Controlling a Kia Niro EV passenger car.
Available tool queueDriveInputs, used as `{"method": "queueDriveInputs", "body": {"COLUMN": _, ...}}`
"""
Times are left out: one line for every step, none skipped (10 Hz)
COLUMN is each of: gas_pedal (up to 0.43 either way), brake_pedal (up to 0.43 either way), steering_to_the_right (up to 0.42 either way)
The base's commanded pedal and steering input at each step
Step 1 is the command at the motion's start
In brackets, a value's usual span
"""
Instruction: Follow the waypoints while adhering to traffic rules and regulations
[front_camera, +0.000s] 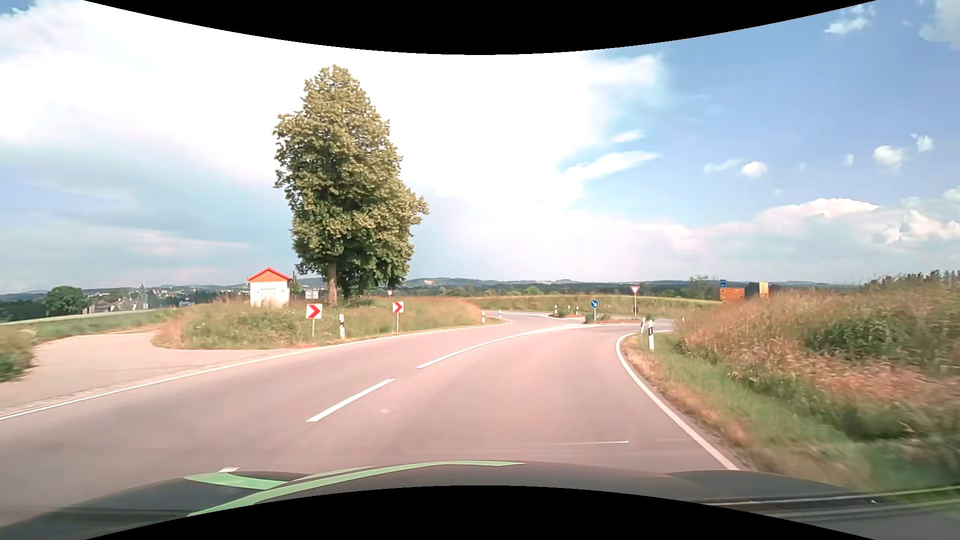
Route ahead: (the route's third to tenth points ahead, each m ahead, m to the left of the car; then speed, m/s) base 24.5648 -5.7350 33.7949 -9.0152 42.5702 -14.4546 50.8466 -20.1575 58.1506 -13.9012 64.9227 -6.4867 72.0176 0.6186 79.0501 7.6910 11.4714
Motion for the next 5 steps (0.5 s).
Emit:
{"method": "queueDriveInputs", "body": {"gas_pedal": 0.0, "brake_pedal": 0.183, "steering_to_the_right": 0.075}}
{"method": "queueDriveInputs", "body": {"gas_pedal": 0.0, "brake_pedal": 0.183, "steering_to_the_right": 0.076}}
{"method": "queueDriveInputs", "body": {"gas_pedal": 0.0, "brake_pedal": 0.189, "steering_to_the_right": 0.078}}
{"method": "queueDriveInputs", "body": {"gas_pedal": 0.0, "brake_pedal": 0.183, "steering_to_the_right": 0.081}}
{"method": "queueDriveInputs", "body": {"gas_pedal": 0.0, "brake_pedal": 0.189, "steering_to_the_right": 0.083}}
